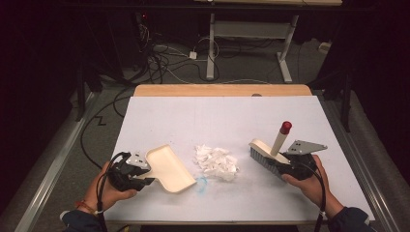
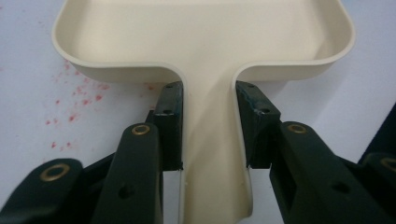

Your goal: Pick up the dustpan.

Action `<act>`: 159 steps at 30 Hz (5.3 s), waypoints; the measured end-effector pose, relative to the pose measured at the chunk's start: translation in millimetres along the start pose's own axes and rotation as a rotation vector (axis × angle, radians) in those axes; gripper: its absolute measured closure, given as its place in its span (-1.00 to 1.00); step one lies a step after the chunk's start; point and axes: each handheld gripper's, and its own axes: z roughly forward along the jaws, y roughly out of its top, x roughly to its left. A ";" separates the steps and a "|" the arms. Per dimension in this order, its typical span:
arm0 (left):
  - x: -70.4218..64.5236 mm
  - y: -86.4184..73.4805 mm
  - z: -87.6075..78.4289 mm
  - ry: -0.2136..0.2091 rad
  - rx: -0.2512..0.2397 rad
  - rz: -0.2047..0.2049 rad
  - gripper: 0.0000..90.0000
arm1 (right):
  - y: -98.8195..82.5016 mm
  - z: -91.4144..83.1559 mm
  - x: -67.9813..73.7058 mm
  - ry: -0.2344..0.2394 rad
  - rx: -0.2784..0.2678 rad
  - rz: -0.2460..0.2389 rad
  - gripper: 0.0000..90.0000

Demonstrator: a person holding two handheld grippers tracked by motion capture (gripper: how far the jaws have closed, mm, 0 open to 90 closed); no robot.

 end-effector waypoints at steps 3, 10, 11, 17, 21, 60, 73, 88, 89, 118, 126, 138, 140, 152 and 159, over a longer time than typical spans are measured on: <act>-2.8 2.1 1.7 -0.010 0.003 0.014 0.40 | 0.7 0.8 1.4 -0.002 -0.007 0.001 0.52; -4.3 5.5 3.6 -0.019 0.006 0.027 0.40 | 8.2 8.3 8.3 -0.003 -0.020 -0.010 0.52; -4.6 5.9 3.9 -0.019 0.007 0.029 0.40 | 9.7 9.8 9.8 -0.002 -0.022 -0.010 0.52; -5.7 8.3 7.3 -0.029 0.019 0.037 0.40 | 15.0 18.9 17.1 -0.001 -0.022 -0.028 0.52; -6.9 10.2 9.5 -0.028 0.018 0.045 0.40 | 18.7 24.8 20.0 -0.006 -0.026 -0.028 0.52; -14.5 24.9 23.4 -0.044 0.017 0.054 0.39 | 44.3 72.2 54.3 -0.033 -0.085 -0.046 0.52; -21.9 38.6 34.8 -0.064 0.018 0.067 0.39 | 48.0 79.2 69.3 -0.020 -0.099 -0.051 0.51; -36.4 65.2 55.3 -0.075 0.029 0.047 0.39 | 52.4 84.1 90.2 0.025 -0.106 -0.089 0.51; -37.0 66.5 56.3 -0.075 0.028 0.045 0.39 | 52.6 84.3 91.8 0.025 -0.105 -0.087 0.51; -43.6 71.0 70.4 -0.053 0.065 0.060 0.39 | 57.3 20.2 58.4 0.113 -0.191 -0.039 0.51; -43.9 72.2 71.8 -0.051 0.062 0.065 0.39 | 45.8 2.4 41.7 0.142 -0.163 0.037 0.51; -47.0 82.2 76.5 -0.064 0.065 0.073 0.39 | 14.4 2.0 37.6 0.001 0.003 -0.035 0.51; -48.0 84.1 77.8 -0.064 0.068 0.077 0.39 | 11.7 0.2 39.5 0.015 0.007 -0.030 0.51; -59.2 105.0 88.3 -0.087 0.063 0.107 0.39 | 19.1 7.8 56.1 0.150 -0.044 -0.039 0.51; -63.9 110.8 92.0 -0.086 0.067 0.128 0.39 | 23.8 9.1 59.2 0.134 -0.074 -0.059 0.51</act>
